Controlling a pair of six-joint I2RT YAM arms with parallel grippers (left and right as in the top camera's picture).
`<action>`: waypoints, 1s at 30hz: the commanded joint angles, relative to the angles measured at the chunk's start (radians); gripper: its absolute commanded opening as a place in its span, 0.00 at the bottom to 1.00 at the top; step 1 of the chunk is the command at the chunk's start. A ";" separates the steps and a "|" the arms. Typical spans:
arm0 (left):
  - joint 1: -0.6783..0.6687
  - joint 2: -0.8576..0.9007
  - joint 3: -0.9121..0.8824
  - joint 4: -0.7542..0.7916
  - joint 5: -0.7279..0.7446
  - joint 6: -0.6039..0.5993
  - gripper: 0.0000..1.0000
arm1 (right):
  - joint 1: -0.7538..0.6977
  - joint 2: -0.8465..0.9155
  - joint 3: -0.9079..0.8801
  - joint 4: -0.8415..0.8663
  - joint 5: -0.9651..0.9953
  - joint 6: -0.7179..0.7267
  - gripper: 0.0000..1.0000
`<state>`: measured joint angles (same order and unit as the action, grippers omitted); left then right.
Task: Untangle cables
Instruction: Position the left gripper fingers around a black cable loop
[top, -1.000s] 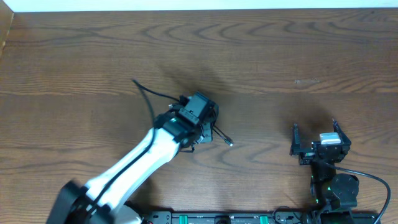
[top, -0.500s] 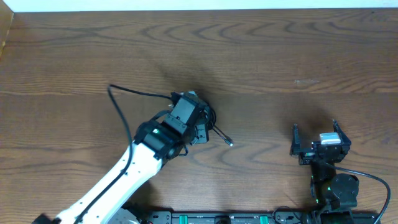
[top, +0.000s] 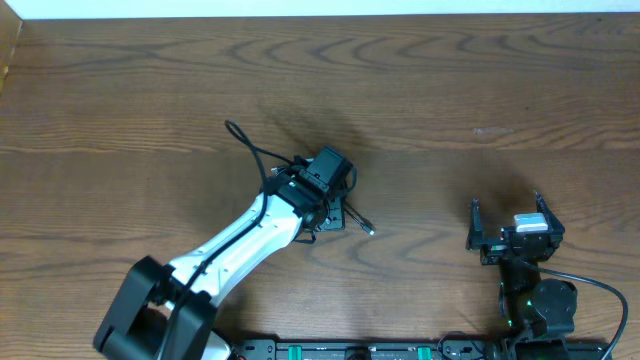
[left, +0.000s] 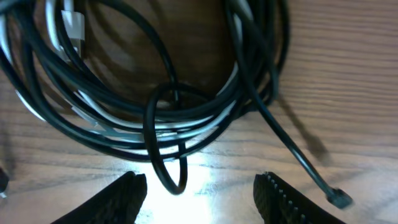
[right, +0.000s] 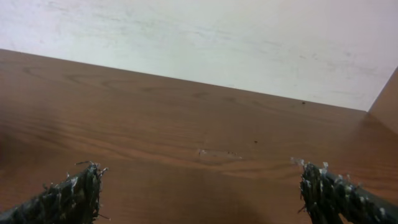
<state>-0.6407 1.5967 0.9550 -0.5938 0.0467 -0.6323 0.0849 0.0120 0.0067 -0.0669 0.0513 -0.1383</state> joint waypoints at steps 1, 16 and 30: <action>0.000 0.039 -0.014 0.002 -0.006 -0.006 0.61 | 0.007 -0.005 -0.001 -0.004 -0.002 0.011 0.99; 0.000 0.070 -0.017 0.037 -0.006 -0.006 0.72 | 0.007 -0.005 -0.001 -0.004 -0.002 0.011 0.99; 0.000 0.070 -0.018 0.044 -0.068 -0.006 0.72 | 0.007 -0.005 -0.001 -0.004 -0.002 0.011 0.99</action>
<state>-0.6407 1.6604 0.9550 -0.5495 0.0372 -0.6323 0.0849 0.0120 0.0067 -0.0669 0.0513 -0.1383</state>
